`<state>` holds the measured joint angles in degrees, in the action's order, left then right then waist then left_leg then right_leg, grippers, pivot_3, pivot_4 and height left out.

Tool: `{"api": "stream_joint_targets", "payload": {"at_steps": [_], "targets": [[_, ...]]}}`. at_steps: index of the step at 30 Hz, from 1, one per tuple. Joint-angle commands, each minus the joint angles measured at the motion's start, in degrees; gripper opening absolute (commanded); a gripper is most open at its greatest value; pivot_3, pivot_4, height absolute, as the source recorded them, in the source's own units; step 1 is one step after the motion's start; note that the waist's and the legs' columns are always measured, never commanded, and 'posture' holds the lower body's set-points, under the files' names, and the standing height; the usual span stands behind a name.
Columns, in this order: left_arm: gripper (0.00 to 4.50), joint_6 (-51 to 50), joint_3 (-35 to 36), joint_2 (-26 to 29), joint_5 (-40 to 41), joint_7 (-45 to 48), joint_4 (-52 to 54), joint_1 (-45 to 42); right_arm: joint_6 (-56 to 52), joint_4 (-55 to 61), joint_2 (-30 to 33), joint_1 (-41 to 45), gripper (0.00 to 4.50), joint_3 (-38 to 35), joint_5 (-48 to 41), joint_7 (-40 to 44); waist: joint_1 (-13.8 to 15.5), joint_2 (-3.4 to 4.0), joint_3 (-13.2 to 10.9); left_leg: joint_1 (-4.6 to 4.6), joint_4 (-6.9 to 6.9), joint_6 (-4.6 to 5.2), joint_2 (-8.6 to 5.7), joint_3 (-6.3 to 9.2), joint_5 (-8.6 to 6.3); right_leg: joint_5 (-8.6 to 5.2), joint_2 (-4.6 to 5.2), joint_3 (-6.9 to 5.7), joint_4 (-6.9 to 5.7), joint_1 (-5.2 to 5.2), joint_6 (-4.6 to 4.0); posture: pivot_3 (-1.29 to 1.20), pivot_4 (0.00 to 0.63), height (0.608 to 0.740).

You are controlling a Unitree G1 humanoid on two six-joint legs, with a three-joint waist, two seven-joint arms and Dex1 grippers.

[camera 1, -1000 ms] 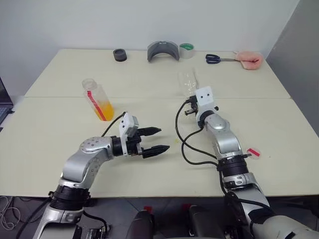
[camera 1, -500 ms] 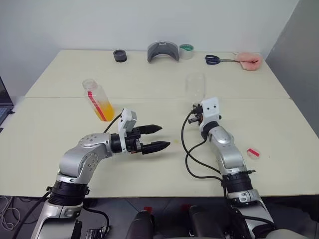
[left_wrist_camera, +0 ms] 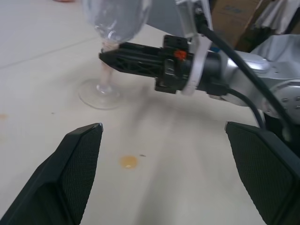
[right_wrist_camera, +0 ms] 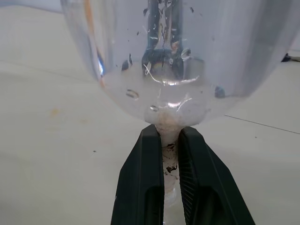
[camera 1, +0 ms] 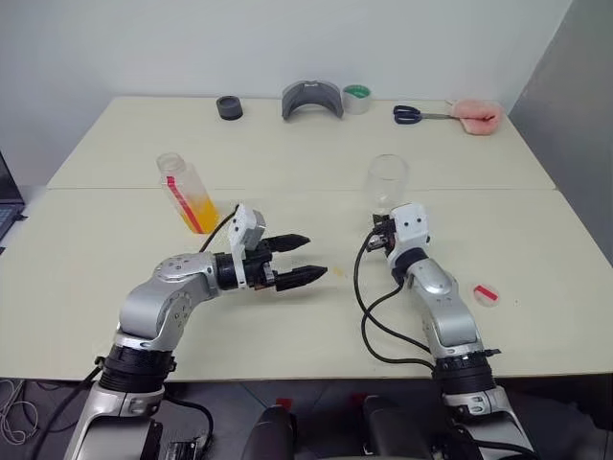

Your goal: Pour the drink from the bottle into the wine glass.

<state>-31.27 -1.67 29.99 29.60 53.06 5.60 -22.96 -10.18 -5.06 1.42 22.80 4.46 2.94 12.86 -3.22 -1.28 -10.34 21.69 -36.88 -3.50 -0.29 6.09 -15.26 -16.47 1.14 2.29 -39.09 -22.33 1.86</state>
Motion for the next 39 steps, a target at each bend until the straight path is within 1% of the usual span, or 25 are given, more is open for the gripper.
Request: {"api": "stream_joint_targets", "payload": {"at_steps": [1, 5, 10, 14, 17, 23, 30, 34, 36, 37, 39], "targets": [[4.5, 5.2, 3.2, -1.2, -3.2, -5.3, -0.5, -0.8, 5.4, 0.1, -1.7, 2.5, 0.15, 2.7, -2.0, 2.9, -0.2, 0.02, 0.0, 0.0, 0.01, 0.0, 0.02, -0.01, 0.0, 0.0, -0.01, 0.02, -0.01, -0.02, 0.0, 0.0, 0.15, 0.74], [4.5, 5.8, 5.0, -0.5, -3.2, -6.8, 1.7, 1.6, 9.5, -7.0, -4.0, 7.7, 0.15, 4.3, -2.1, 4.0, -0.3, 0.03, 0.0, 0.02, 0.01, 0.0, 0.05, -0.01, 0.0, 0.0, -0.04, 0.01, -0.02, -0.05, 0.0, 0.0, 0.15, 0.74], [4.5, 5.3, 7.3, 2.7, -2.8, -6.2, 5.1, 6.1, 15.2, -21.4, -4.8, 15.2, 0.15, 4.5, -1.5, 4.8, 0.0, 0.04, 0.0, 0.03, 0.02, -0.01, 0.02, 0.01, 0.0, 0.01, 0.0, 0.01, 0.01, -0.05, -0.01, 0.0, 0.15, 0.74], [4.5, 5.2, 9.6, 4.1, -2.2, -6.8, 5.7, 7.4, 19.0, -29.1, -4.9, 18.7, 0.15, 4.2, -1.8, 5.5, 0.4, 0.04, 0.0, 0.08, -0.01, -0.01, -0.03, 0.04, 0.0, 0.01, 0.04, -0.03, 0.03, -0.05, -0.01, 0.0, 0.15, 0.74], [4.5, 5.7, 12.2, 5.2, -2.1, -7.3, 6.3, 8.3, 21.3, -34.3, -5.0, 20.7, 0.15, 3.6, -2.3, 6.5, 0.1, 0.05, 0.0, 0.06, 0.01, -0.01, -0.02, 0.0, 0.0, 0.01, 0.03, 0.0, 0.03, -0.06, -0.01, 0.0, 0.15, 0.74], [4.5, 4.8, 14.5, 6.4, -0.7, -7.5, 8.4, 8.2, 23.8, -39.1, -5.1, 22.3, 0.15, 2.9, -2.5, 7.2, -0.1, 0.05, 0.0, 0.06, 0.01, -0.01, 0.01, 0.03, 0.0, 0.01, 0.01, -0.03, 0.0, -0.06, -0.01, 0.0, 0.15, 0.74], [4.5, 3.1, 16.6, 8.6, 1.4, -7.4, 14.0, 11.1, 24.4, -41.2, -5.4, 23.0, 0.15, 2.3, -3.1, 8.3, -0.1, 0.05, 0.0, 0.04, 0.02, -0.01, 0.02, 0.01, 0.0, 0.01, 0.01, 0.0, 0.0, -0.06, -0.01, 0.0, 0.15, 0.74], [4.5, 1.7, 17.4, 8.9, 2.3, -9.1, 16.6, 11.3, 24.3, -42.1, -5.9, 23.5, 0.15, 1.6, -3.7, 9.2, -0.1, 0.05, 0.0, 0.04, 0.01, -0.01, 0.01, 0.03, 0.0, 0.01, 0.01, -0.02, 0.0, -0.05, -0.01, 0.0, 0.15, 0.74], [4.5, 1.2, 17.2, 8.9, 2.4, -9.9, 17.2, 11.0, 24.3, -42.3, -6.2, 23.6, 0.88, 1.5, -4.0, 9.9, -0.1, 0.05, 0.0, 0.03, 0.02, -0.01, 0.02, 0.02, 0.0, 0.01, 0.01, -0.01, 0.0, -0.05, -0.01, 0.0, 0.15, 0.74], [4.5, 0.9, 17.1, 9.0, 2.5, -10.2, 17.5, 10.8, 24.2, -42.4, -6.3, 23.6, 1.13, 1.4, -4.2, 10.3, -0.1, 0.06, 0.0, 0.03, 0.02, -0.01, 0.02, 0.01, 0.0, 0.01, 0.01, -0.01, 0.0, -0.05, -0.01, 0.0, 0.15, 0.74], [4.5, 0.4, 16.9, 9.0, 2.8, -10.8, 17.9, 10.5, 24.2, -42.4, -6.4, 23.7, 1.82, 1.3, -4.2, 10.6, -0.1, 0.06, -0.1, 0.03, 0.02, -0.01, 0.02, 0.01, 0.0, 0.01, 0.0, -0.01, 0.0, -0.05, -0.01, 0.0, 0.15, 0.74]]}}
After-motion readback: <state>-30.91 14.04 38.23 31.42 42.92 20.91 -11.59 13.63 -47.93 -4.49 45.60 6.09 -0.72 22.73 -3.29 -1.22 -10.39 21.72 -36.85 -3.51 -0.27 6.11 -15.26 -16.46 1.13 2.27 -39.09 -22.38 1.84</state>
